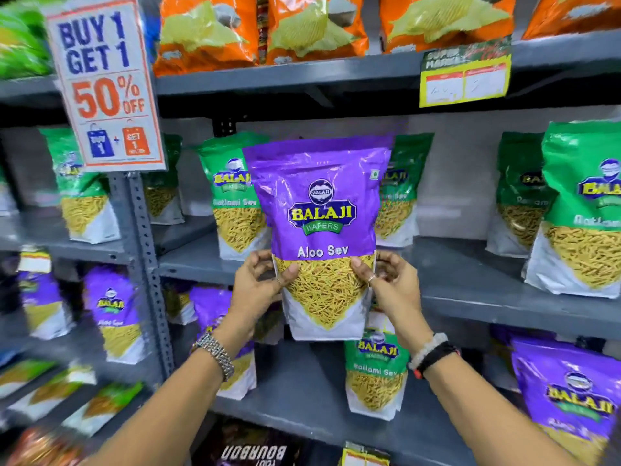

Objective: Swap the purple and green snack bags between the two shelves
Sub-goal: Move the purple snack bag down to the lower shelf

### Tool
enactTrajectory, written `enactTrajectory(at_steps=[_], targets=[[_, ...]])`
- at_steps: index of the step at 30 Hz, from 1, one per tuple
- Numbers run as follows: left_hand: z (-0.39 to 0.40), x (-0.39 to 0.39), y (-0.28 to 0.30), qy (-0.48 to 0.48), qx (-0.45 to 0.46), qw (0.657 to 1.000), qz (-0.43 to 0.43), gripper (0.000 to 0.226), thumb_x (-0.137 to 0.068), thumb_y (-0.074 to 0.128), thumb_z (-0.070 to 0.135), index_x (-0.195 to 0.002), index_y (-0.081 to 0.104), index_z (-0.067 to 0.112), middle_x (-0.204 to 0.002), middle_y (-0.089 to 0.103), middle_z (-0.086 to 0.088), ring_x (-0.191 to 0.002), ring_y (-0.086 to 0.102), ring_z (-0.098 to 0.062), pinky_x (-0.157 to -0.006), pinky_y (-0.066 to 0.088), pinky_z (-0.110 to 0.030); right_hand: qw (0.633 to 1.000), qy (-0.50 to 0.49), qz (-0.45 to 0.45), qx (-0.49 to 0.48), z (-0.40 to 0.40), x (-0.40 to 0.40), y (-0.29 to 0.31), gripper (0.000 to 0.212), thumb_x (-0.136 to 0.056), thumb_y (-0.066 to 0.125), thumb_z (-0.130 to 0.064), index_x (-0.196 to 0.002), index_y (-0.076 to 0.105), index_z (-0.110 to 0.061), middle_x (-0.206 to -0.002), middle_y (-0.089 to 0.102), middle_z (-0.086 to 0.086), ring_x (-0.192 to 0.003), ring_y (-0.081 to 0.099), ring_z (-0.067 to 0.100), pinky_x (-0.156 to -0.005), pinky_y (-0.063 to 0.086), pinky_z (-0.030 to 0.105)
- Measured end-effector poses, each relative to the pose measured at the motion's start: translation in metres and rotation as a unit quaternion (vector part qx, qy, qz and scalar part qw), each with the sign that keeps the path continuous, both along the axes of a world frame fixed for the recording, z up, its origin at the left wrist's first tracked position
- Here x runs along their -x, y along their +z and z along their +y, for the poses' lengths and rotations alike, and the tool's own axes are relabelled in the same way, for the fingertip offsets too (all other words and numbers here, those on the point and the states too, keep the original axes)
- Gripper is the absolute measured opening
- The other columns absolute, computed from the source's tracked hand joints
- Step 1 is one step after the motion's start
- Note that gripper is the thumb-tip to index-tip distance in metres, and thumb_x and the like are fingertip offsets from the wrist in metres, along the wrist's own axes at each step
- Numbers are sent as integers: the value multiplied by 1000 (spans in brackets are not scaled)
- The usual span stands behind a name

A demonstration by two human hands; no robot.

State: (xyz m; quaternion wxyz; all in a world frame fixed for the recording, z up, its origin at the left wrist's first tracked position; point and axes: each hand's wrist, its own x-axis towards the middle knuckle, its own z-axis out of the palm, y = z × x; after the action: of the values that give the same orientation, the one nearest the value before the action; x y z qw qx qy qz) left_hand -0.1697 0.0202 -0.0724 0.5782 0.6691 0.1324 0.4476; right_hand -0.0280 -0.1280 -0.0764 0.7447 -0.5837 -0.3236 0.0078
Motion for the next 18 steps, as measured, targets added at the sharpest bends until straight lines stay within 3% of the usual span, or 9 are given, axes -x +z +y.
enactTrajectory(at_steps=[3,5,7,11,15,18], targets=[[5,19,-31,7,7,1000,11,30,-69,76,12,-86,54,21,-85,65,-1,-56,63,2,-51,52,-13,999,47,8,6,4,15,-33,32,-64,78,-28,-89,63,-14,-76,69,-2,-59,60,-2,-60,48,13],[10,30,-58,10,19,1000,22,53,-47,87,40,-86,56,23,-82,69,7,-62,64,1,-54,53,-14,998,56,16,22,7,23,-60,34,-63,79,-29,-89,62,-14,-80,70,-1,-66,63,2,-63,50,14],[17,36,-88,15,43,998,44,79,-24,86,59,-87,55,22,-76,70,12,-66,64,1,-55,54,-16,997,50,21,54,11,26,-90,33,-63,80,-29,-88,62,-17,-81,70,-3,-69,62,6,-65,50,18],[28,38,-148,3,83,994,72,86,-22,87,59,-89,53,17,-72,73,15,-64,65,2,-59,52,-13,990,47,51,126,21,27,-148,30,-64,80,-27,-84,59,-22,-79,68,-5,-73,61,15,-67,51,24],[41,30,-196,-14,130,987,94,84,-25,89,55,-90,51,15,-74,75,15,-70,67,0,-62,54,-14,979,43,81,182,32,22,-197,33,-65,80,-30,-88,57,-25,-84,71,-5,-81,66,17,-76,54,39],[56,16,-224,-19,165,980,113,88,-24,90,51,-93,50,13,-76,76,10,-72,68,-1,-63,55,-15,976,31,105,189,45,18,-218,29,-69,77,-17,-83,54,-25,-79,66,-8,-73,62,11,-73,50,36]])
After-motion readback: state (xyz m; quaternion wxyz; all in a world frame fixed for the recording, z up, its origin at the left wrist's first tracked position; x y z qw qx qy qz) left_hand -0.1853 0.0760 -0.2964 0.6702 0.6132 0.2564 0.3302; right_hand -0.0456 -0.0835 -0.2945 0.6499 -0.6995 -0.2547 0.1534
